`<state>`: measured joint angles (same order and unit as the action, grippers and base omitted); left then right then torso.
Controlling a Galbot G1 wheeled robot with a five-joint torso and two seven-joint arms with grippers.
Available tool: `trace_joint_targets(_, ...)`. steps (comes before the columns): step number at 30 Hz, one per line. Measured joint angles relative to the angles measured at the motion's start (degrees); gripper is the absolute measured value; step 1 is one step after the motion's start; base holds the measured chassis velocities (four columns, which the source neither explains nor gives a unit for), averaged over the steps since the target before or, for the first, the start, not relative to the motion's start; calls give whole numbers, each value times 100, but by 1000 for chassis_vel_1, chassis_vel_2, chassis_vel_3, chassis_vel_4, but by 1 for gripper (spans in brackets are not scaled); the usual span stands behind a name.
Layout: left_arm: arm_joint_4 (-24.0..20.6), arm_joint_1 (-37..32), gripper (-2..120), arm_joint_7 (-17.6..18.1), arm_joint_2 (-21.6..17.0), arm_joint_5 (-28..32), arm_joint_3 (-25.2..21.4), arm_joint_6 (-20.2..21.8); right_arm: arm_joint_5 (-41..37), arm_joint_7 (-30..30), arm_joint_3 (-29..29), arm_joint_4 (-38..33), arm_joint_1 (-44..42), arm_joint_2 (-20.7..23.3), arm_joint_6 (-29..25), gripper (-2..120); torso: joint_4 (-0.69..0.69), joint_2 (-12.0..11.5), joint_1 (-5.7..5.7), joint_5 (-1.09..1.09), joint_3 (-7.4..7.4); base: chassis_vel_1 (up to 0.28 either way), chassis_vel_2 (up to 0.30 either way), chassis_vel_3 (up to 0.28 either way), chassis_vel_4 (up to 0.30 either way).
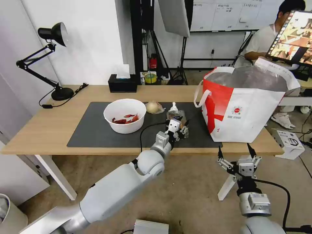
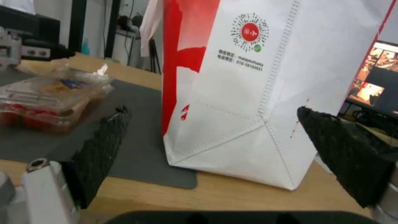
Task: Pick up the trash from the table and place it into the takeout bag.
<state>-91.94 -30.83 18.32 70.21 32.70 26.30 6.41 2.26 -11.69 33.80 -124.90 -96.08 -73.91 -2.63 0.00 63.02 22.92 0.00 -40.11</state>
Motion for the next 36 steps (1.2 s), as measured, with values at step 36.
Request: trace_joint_targets(36, 403, 432, 0, 162, -154, 64, 634, 2, -3253, -6, 0, -232, 674, 1096, 806, 100, 0, 0, -1, 0, 0, 0, 0, 0, 0)
